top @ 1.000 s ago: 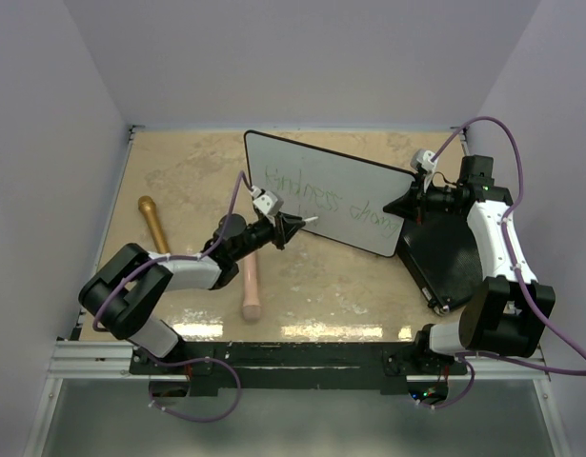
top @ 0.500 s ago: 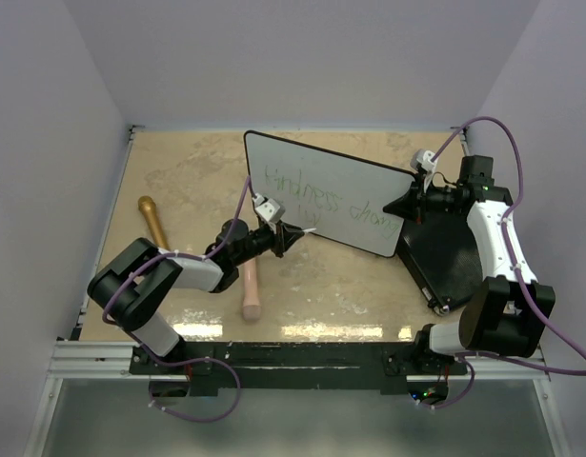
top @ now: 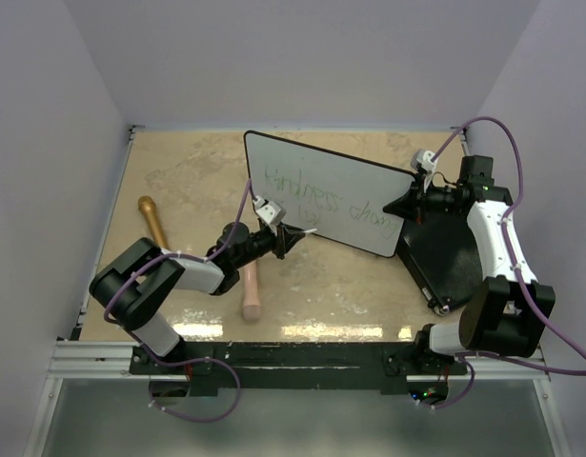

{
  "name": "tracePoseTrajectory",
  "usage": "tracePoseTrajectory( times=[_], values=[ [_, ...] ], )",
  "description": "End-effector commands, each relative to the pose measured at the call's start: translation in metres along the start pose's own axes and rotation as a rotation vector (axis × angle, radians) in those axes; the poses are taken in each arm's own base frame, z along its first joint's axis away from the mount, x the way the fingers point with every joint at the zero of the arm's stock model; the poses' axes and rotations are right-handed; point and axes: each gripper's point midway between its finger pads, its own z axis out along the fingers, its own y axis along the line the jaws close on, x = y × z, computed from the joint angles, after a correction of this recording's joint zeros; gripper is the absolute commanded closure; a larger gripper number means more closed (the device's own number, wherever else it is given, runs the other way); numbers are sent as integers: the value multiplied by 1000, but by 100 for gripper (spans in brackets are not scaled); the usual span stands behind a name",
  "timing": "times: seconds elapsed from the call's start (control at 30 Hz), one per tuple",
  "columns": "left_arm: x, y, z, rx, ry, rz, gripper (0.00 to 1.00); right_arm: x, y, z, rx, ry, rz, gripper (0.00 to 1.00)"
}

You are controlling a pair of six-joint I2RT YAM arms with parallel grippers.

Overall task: Write a sentence on the whiteboard
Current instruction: Write on the whiteboard at the center of the board.

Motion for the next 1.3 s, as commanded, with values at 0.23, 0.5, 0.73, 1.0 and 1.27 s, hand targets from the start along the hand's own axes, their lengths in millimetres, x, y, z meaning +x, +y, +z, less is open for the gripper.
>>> tracePoseTrajectory(
  times=[0.23, 0.5, 0.73, 1.0, 1.27],
  values=[
    [-18, 3, 12, -22, -86, 21, 100, 16, 2, 0, 17, 73, 52, 100],
    [-23, 8, 21, -41, -94, 17, 100, 16, 3, 0, 17, 74, 50, 100],
    [-27, 9, 29, -37, -90, 27, 100, 17, 3, 0, 16, 76, 52, 100],
    [-21, 12, 33, -42, -67, 25, 100, 16, 3, 0, 16, 74, 45, 100],
    [-29, 6, 38, -14, -79, 22, 100, 16, 3, 0, 16, 75, 44, 100]
  ],
)
